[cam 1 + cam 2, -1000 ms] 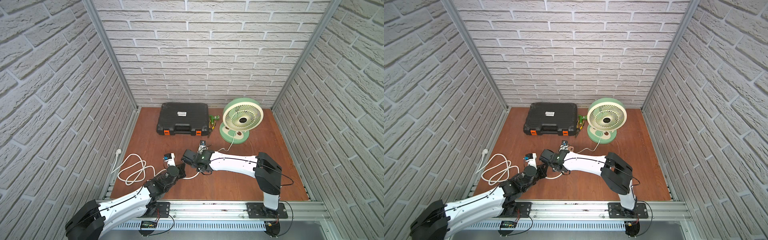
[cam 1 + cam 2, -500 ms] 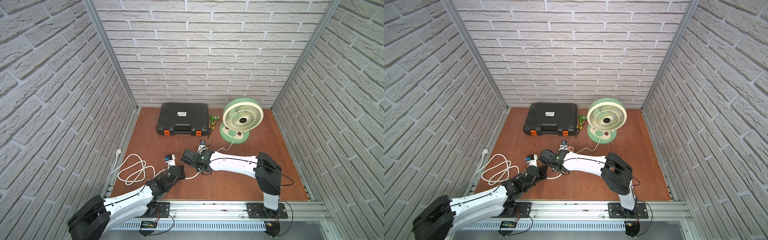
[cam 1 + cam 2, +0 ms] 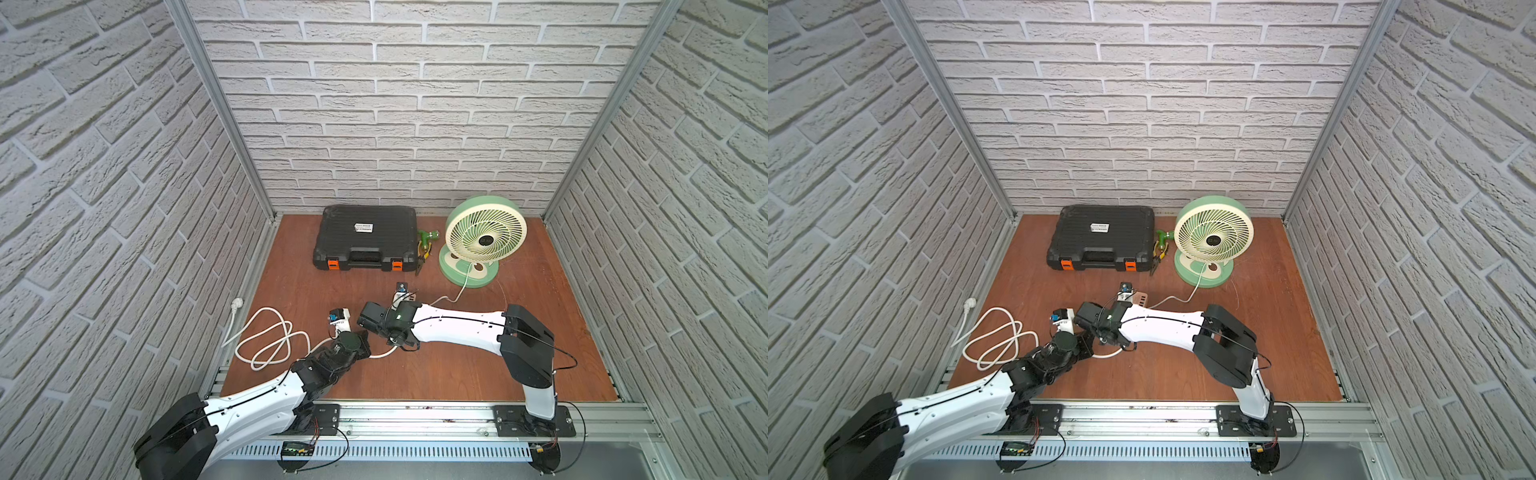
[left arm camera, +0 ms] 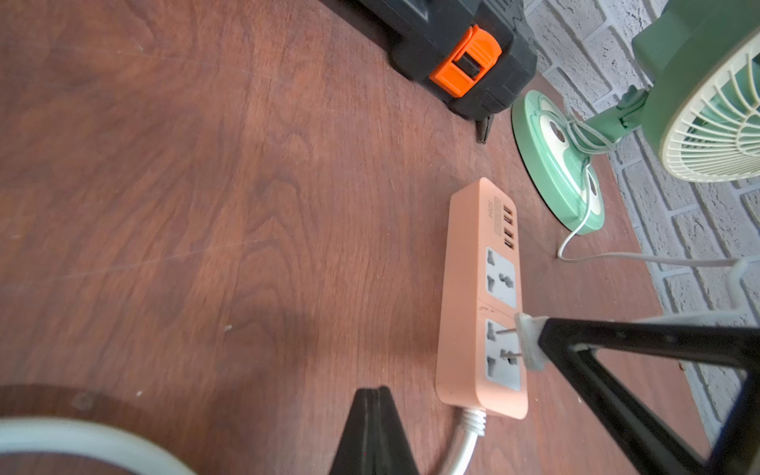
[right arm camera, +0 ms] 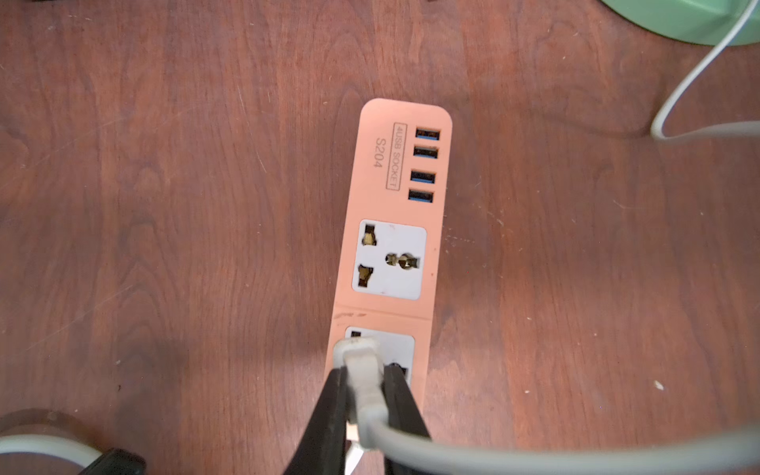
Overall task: Plug the desk fan into the power strip
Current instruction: Insert the plug into the socket.
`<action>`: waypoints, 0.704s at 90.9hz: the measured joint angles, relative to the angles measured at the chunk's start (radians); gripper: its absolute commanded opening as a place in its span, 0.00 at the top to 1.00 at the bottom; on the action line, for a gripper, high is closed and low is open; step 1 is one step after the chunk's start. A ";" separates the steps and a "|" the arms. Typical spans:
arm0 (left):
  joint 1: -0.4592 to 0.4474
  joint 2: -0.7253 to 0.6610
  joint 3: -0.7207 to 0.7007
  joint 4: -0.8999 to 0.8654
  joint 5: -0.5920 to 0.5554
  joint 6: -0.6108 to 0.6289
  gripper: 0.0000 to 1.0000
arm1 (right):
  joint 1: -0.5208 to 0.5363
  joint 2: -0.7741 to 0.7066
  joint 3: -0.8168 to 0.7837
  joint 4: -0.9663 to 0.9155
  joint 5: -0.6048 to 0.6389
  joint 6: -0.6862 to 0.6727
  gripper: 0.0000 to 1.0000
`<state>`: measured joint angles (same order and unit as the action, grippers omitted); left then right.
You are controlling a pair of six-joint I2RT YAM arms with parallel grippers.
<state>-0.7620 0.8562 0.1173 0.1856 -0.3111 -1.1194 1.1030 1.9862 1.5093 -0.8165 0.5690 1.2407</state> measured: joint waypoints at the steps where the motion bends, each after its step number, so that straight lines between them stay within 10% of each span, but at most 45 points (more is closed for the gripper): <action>1: 0.000 0.000 0.000 0.000 0.000 0.000 1.00 | 0.000 0.002 0.002 -0.001 0.000 0.001 0.97; 64: 0.000 0.000 0.000 -0.002 0.000 0.000 1.00 | 0.017 0.060 0.067 -0.073 0.029 0.058 0.97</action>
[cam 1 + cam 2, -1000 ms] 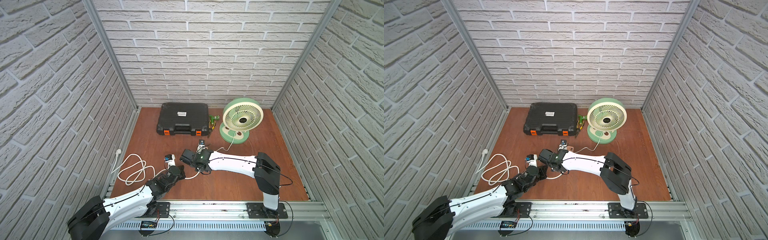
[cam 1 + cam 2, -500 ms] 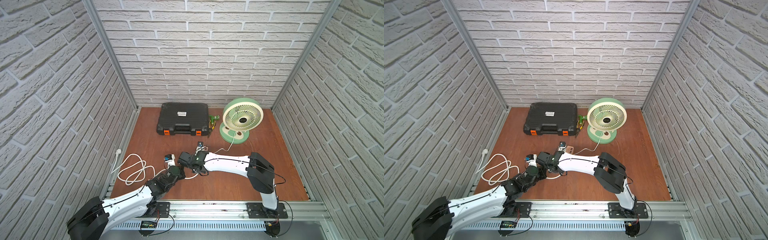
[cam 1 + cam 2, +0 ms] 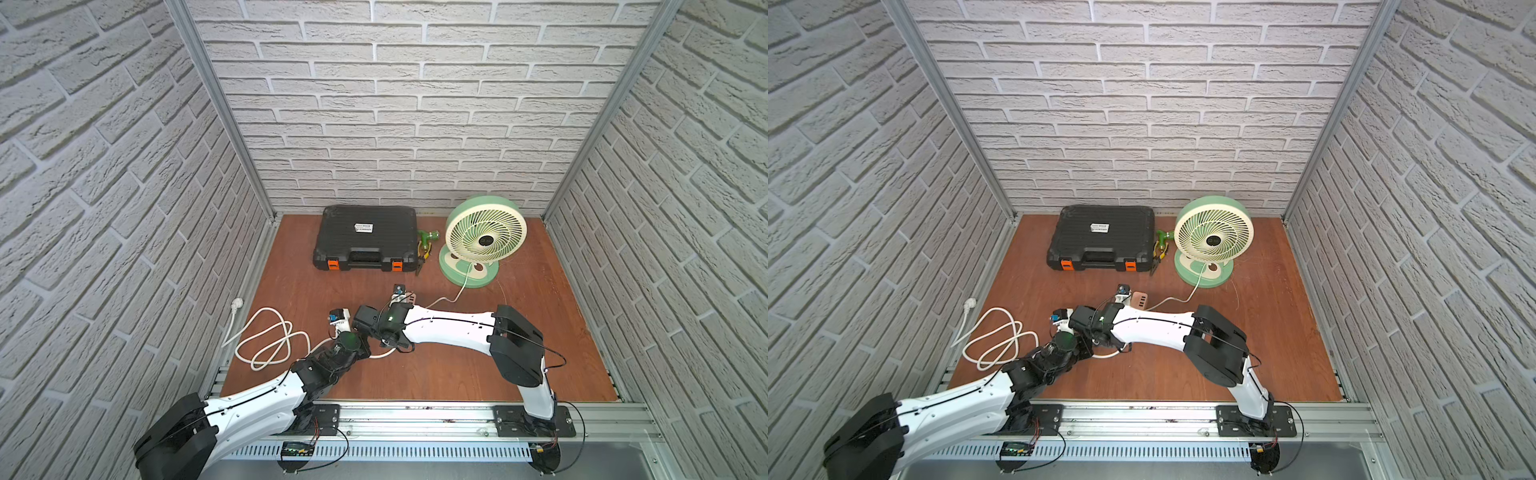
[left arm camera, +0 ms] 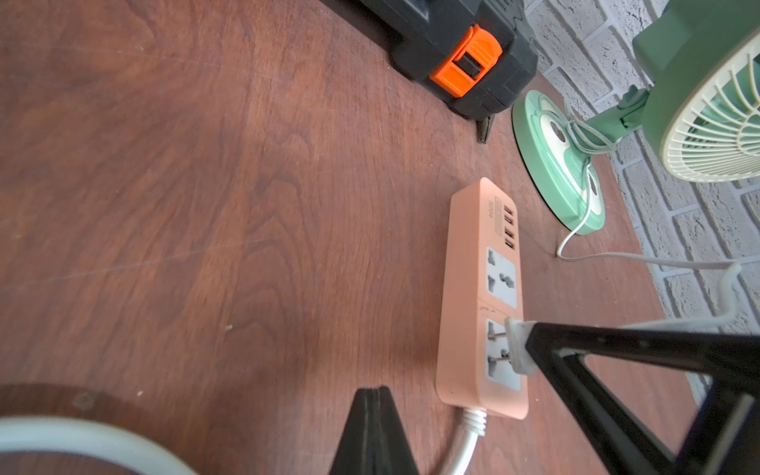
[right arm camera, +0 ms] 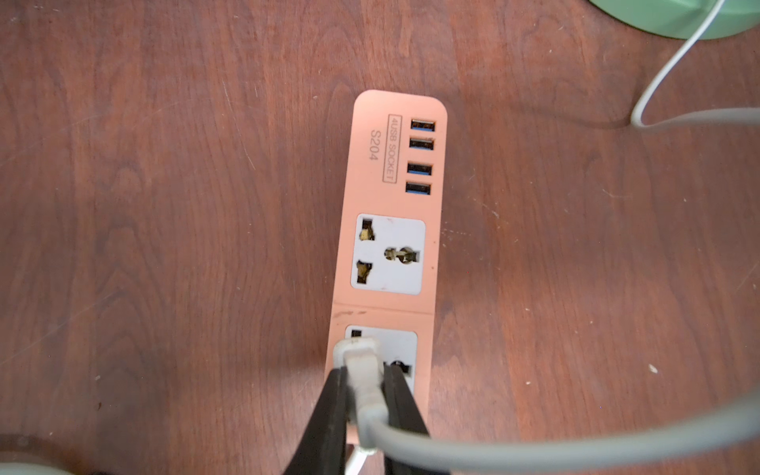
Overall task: Plug the desk fan into the power strip
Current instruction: Insert the plug into the socket.
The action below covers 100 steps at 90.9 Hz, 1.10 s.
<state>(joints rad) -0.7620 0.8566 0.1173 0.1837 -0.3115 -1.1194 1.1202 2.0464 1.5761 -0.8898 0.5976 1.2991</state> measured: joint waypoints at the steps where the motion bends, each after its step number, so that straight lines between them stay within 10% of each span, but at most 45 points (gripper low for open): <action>1: 0.000 0.000 0.000 0.000 0.000 0.000 1.00 | 0.000 0.002 0.001 -0.002 0.000 0.001 0.98; 100: 0.013 -0.007 0.000 -0.016 0.000 0.000 1.00 | 0.006 0.056 0.026 -0.002 0.059 -0.024 0.97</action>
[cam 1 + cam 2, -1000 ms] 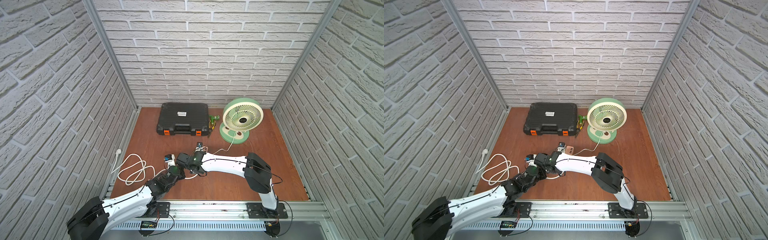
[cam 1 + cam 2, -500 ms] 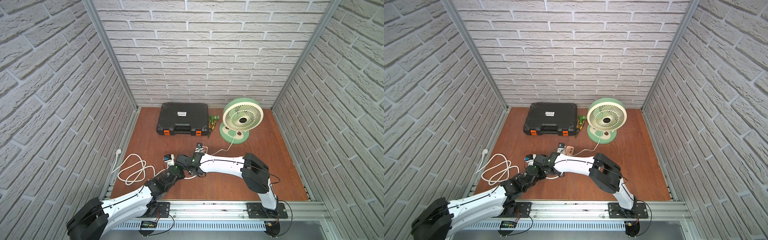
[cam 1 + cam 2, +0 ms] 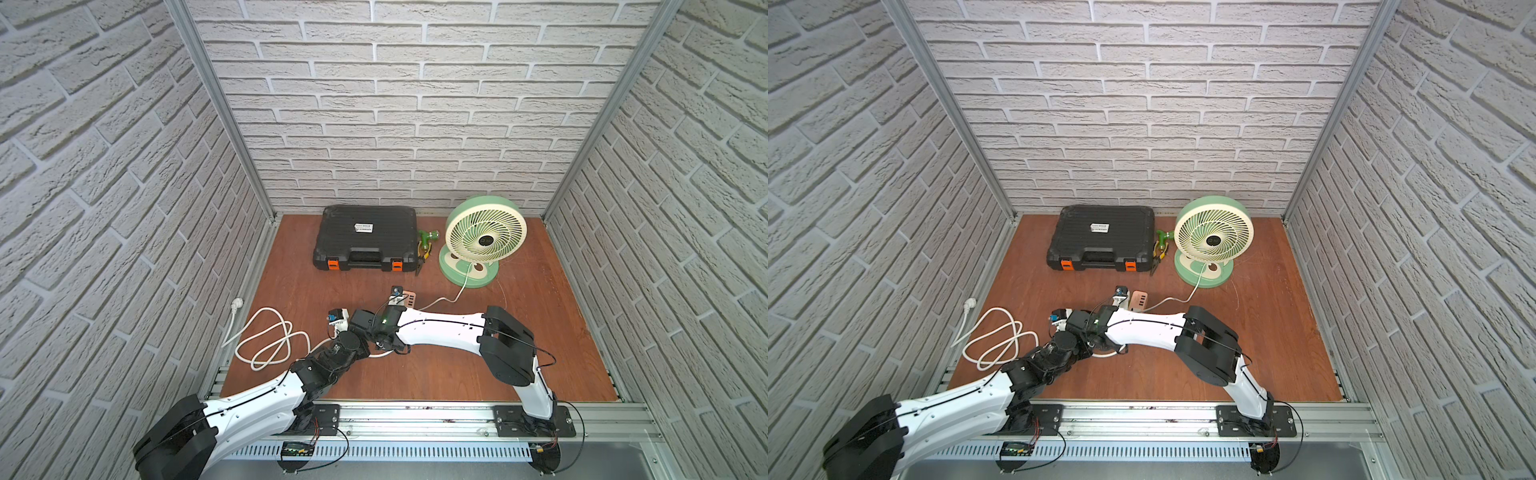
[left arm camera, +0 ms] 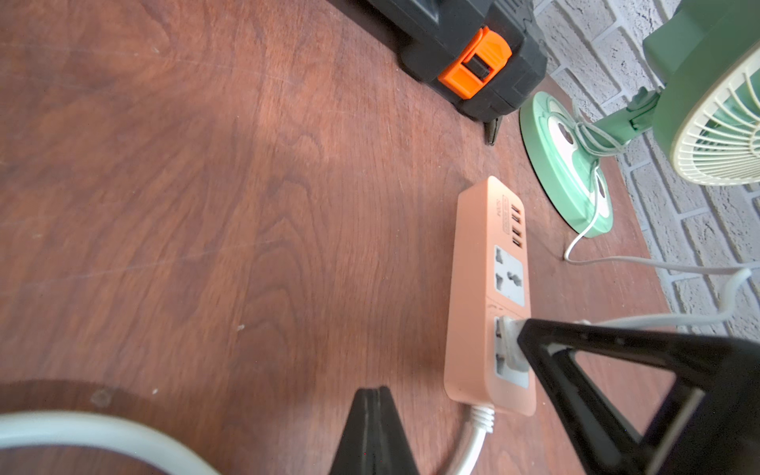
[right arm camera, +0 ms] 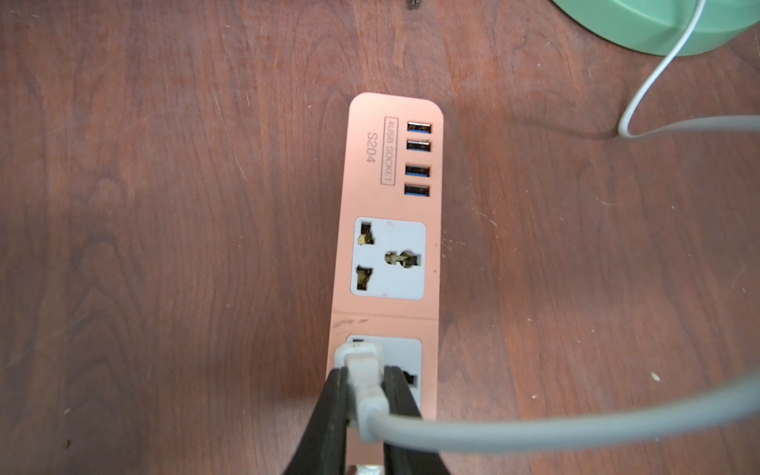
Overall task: Plug the desk fan into the power strip
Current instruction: Insert the plug into the socket.
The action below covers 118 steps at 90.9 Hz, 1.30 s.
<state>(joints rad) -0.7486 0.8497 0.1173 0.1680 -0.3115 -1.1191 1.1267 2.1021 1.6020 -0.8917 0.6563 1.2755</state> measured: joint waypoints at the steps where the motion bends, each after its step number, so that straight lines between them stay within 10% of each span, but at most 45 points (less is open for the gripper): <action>1: 0.000 -0.001 0.000 0.000 0.000 0.000 1.00 | 0.001 0.000 -0.002 0.004 0.001 -0.008 0.97; 118: 0.006 0.023 -0.002 0.020 0.019 0.002 1.00 | 0.010 -0.100 -0.278 0.438 0.056 -0.341 0.97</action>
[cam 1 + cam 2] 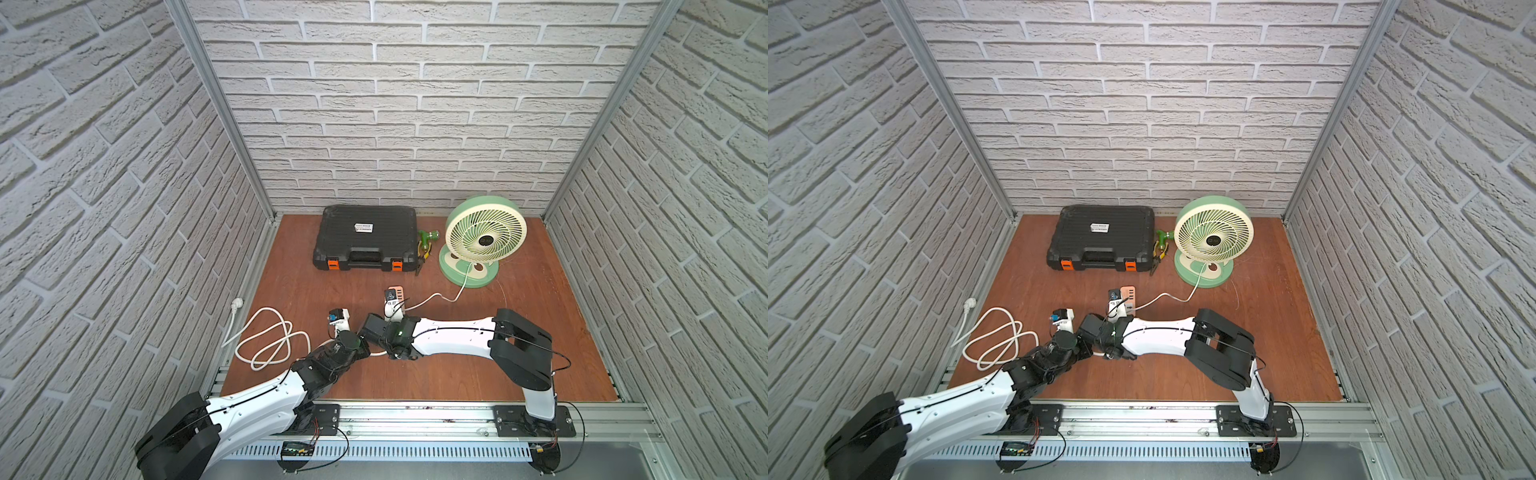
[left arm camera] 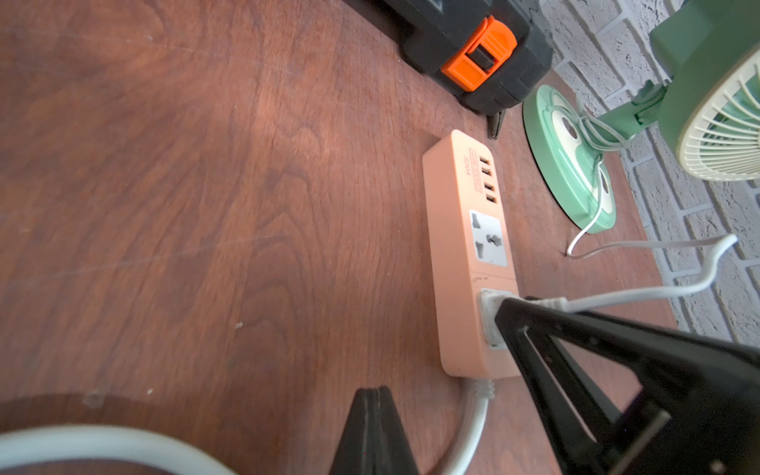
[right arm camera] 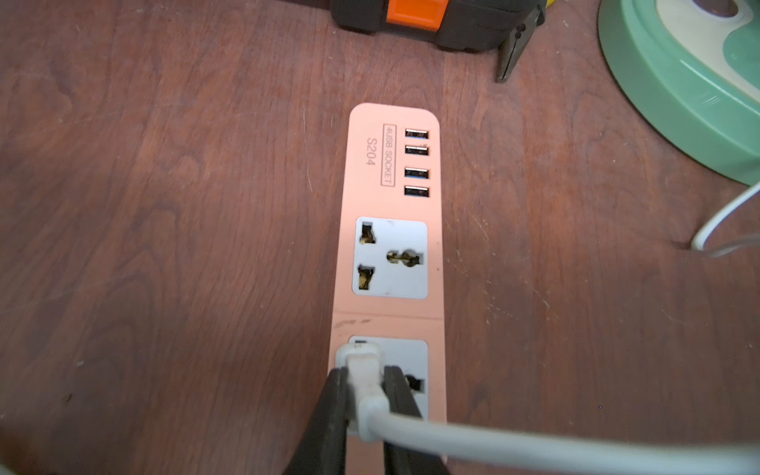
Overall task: Plug the desk fan into the power strip
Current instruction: Insert the plug into the socket.
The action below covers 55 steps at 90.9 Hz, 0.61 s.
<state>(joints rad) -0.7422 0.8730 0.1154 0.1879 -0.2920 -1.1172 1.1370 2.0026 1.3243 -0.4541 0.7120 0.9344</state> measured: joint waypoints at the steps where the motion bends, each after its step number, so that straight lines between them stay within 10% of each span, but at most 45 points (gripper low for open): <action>1: 0.000 0.000 0.000 0.000 0.000 0.000 1.00 | 0.000 0.002 0.001 0.002 0.003 0.000 0.97; 55: 0.000 0.037 0.001 0.062 0.005 0.006 1.00 | -0.007 0.017 0.007 0.016 0.038 0.000 0.97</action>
<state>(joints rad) -0.7422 0.9096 0.1162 0.2497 -0.2867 -1.1107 1.1301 2.0197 1.3315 -0.4377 0.7502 0.9340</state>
